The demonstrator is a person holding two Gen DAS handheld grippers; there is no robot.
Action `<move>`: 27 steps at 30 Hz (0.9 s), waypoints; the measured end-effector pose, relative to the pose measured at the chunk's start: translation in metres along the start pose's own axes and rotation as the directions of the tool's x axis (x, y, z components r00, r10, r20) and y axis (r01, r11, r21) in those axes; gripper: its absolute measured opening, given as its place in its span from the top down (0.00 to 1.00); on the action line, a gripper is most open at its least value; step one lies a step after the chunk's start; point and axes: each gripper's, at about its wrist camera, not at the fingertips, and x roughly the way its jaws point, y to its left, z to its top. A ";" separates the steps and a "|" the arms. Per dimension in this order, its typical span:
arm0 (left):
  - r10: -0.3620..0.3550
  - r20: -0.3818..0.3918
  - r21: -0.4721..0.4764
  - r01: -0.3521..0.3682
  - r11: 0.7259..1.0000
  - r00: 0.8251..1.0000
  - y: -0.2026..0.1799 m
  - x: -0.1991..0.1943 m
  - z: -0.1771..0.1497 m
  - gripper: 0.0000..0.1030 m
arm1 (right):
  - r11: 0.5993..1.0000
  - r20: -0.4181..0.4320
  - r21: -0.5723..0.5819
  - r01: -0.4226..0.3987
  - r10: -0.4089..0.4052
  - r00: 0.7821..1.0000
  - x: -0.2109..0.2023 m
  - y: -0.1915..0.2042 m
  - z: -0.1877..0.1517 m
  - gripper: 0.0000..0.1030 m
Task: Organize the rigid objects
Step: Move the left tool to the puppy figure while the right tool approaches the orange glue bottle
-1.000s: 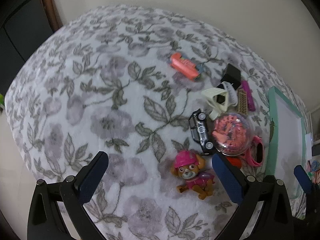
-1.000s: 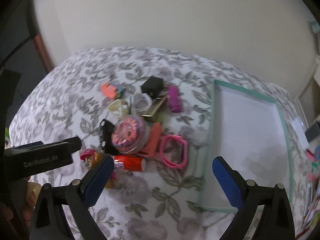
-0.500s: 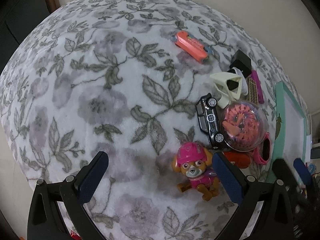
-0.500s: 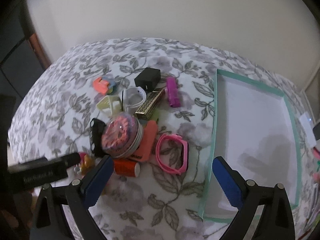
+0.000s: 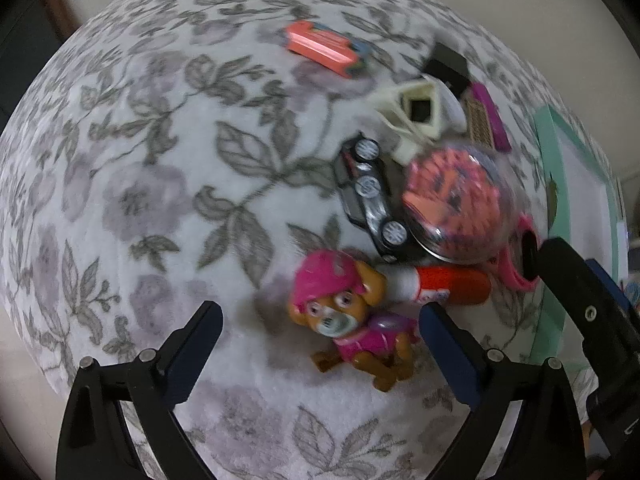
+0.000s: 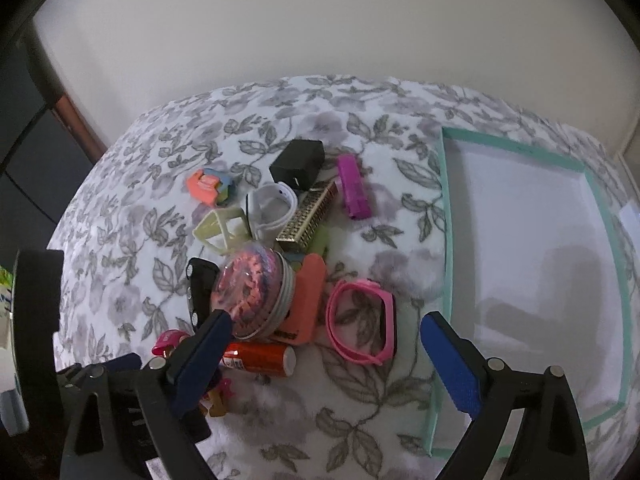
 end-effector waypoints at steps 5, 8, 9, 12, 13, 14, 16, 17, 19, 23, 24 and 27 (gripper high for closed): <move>-0.013 -0.014 0.030 0.013 0.999 1.000 -0.017 0.008 -0.004 0.23 | 1.000 -0.009 0.002 -0.003 0.003 1.000 0.001 0.000 -0.003 0.06; -0.031 -0.016 0.012 0.032 0.999 0.999 -0.013 0.009 -0.004 0.24 | 1.000 -0.005 0.003 -0.006 0.006 1.000 0.000 0.000 -0.003 0.06; -0.038 -0.016 0.000 0.038 0.999 0.999 -0.012 0.009 -0.003 0.28 | 1.000 -0.005 0.003 -0.006 0.006 1.000 0.000 0.001 -0.004 0.06; 0.008 -0.029 -0.014 -0.008 1.000 1.000 0.003 0.010 -0.002 0.31 | 1.000 -0.012 -0.003 -0.003 0.003 1.000 0.002 0.002 -0.005 0.06; 0.035 -0.030 -0.015 -0.036 0.999 0.999 0.007 0.009 -0.002 0.31 | 1.000 -0.016 -0.007 -0.003 0.003 1.000 0.003 0.003 -0.005 0.06; 0.056 -0.031 -0.025 -0.057 0.998 0.998 0.011 0.009 -0.001 0.31 | 1.000 -0.020 -0.013 -0.001 0.001 1.000 0.004 0.004 -0.005 0.06; 0.052 -0.034 -0.072 -0.055 0.996 0.998 0.023 0.010 0.001 0.31 | 1.000 -0.028 -0.026 0.002 -0.003 1.000 0.006 0.006 -0.006 0.07; 0.048 -0.035 -0.085 -0.051 0.995 0.998 0.028 0.010 0.001 0.31 | 0.999 -0.030 -0.033 0.003 -0.004 1.000 0.007 0.008 -0.006 0.10; 0.032 -0.041 -0.117 -0.037 0.993 0.999 0.036 0.011 0.003 0.31 | 0.999 -0.035 -0.055 0.000 -0.002 0.999 0.009 0.013 -0.007 0.12; 0.013 -0.039 -0.147 -0.018 0.989 0.999 0.053 0.012 0.007 0.31 | 0.993 -0.043 -0.116 -0.014 0.009 0.999 0.013 0.025 -0.010 0.18; 0.007 -0.038 -0.155 -0.013 0.988 0.999 0.058 0.012 0.008 0.31 | 0.990 -0.044 -0.136 -0.021 0.015 0.999 0.014 0.029 -0.011 0.19; -0.008 -0.039 -0.178 0.001 0.984 0.999 0.072 0.008 0.004 0.31 | 0.980 -0.057 -0.193 -0.047 0.037 0.998 0.018 0.041 -0.014 0.24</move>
